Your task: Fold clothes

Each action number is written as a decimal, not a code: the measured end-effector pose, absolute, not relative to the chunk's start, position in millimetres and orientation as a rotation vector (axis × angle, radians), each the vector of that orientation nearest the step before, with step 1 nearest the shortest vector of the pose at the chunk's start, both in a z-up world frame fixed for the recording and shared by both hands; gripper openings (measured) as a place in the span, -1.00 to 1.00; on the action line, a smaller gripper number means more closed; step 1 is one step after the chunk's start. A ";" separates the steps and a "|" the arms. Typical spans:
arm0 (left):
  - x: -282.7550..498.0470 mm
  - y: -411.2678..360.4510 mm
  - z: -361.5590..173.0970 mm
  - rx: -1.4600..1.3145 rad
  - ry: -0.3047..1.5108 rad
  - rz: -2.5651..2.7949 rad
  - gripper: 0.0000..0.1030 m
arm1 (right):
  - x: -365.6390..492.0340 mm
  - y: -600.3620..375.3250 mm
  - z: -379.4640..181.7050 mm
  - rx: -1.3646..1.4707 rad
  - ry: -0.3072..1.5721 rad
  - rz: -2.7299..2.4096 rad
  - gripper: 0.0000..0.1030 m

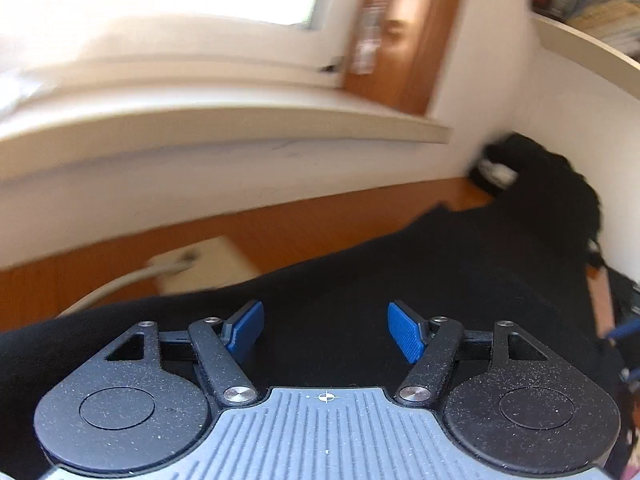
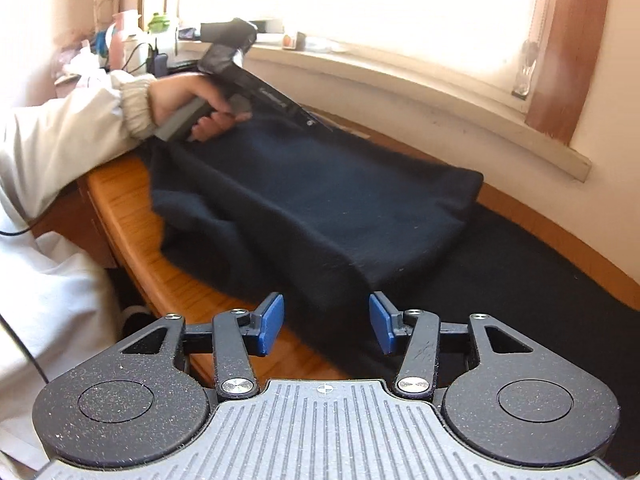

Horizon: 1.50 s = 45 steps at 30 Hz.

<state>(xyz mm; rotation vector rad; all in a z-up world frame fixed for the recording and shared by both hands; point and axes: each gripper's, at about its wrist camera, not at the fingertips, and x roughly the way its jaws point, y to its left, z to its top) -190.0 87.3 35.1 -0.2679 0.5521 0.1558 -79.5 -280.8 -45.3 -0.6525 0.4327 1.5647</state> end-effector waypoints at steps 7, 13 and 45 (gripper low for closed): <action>-117.4 12.4 47.0 -0.222 0.638 -0.033 0.40 | -51.7 -278.1 -35.4 -0.660 0.451 1.647 -0.29; -74.3 -17.5 38.4 -0.294 0.708 -0.074 0.37 | -37.1 -281.4 -27.0 -0.637 0.453 1.672 -0.32; -78.7 -51.4 38.3 -0.166 0.600 0.071 -0.95 | -55.7 -286.7 -36.2 -0.529 0.375 1.692 -0.89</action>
